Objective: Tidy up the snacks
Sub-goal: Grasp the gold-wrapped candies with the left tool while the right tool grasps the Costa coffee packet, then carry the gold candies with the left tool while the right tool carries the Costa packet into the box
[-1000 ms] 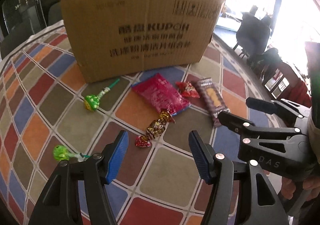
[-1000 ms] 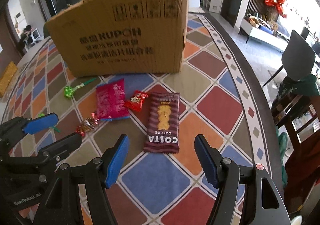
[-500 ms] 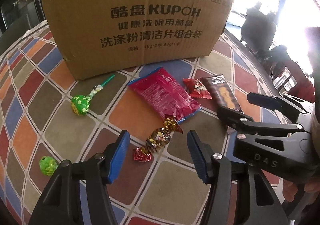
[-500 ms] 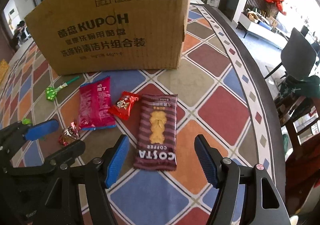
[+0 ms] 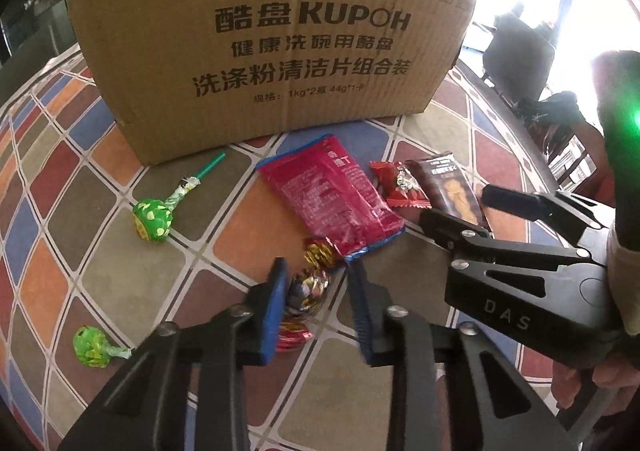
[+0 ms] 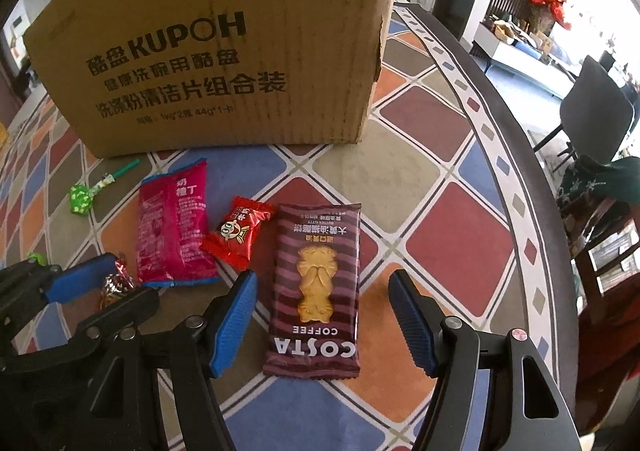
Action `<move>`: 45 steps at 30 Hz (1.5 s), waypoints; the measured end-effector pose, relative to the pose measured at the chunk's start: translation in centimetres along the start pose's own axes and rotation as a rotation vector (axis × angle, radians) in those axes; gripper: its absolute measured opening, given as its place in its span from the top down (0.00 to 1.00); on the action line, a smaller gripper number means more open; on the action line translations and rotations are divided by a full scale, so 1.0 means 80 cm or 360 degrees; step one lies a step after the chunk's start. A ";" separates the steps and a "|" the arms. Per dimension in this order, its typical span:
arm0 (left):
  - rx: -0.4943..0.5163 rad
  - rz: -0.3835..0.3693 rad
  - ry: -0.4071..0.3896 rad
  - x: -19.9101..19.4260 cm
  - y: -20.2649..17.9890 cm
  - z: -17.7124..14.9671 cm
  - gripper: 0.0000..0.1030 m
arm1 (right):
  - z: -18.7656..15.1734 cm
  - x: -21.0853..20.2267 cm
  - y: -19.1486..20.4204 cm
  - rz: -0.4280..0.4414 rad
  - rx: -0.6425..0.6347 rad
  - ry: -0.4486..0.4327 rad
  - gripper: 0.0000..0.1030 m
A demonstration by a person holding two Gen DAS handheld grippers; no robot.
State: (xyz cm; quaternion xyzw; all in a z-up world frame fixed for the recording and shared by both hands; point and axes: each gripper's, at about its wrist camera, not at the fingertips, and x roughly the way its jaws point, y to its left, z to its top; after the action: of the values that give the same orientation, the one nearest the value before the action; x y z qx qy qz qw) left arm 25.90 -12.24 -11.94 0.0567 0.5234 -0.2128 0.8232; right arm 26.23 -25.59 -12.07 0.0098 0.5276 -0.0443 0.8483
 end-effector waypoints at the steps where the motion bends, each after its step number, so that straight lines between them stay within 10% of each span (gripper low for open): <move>1: 0.0005 0.0002 0.0002 0.000 0.000 0.000 0.79 | -0.001 0.000 -0.001 0.0024 0.0014 -0.0002 0.39; 10: -0.0032 -0.0009 -0.0012 -0.007 0.002 -0.005 0.82 | 0.001 -0.007 -0.005 0.0042 0.0033 -0.0010 0.62; 45: -0.0004 -0.0013 -0.0493 -0.164 -0.009 0.023 0.82 | 0.009 -0.154 0.009 0.0176 0.0040 -0.0438 0.62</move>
State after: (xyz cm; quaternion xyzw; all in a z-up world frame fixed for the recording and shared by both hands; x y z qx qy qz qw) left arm 22.40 -9.63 0.55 0.0200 0.3905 -0.2217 0.8933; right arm 21.48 -24.13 -0.71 0.0433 0.4043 -0.0051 0.9136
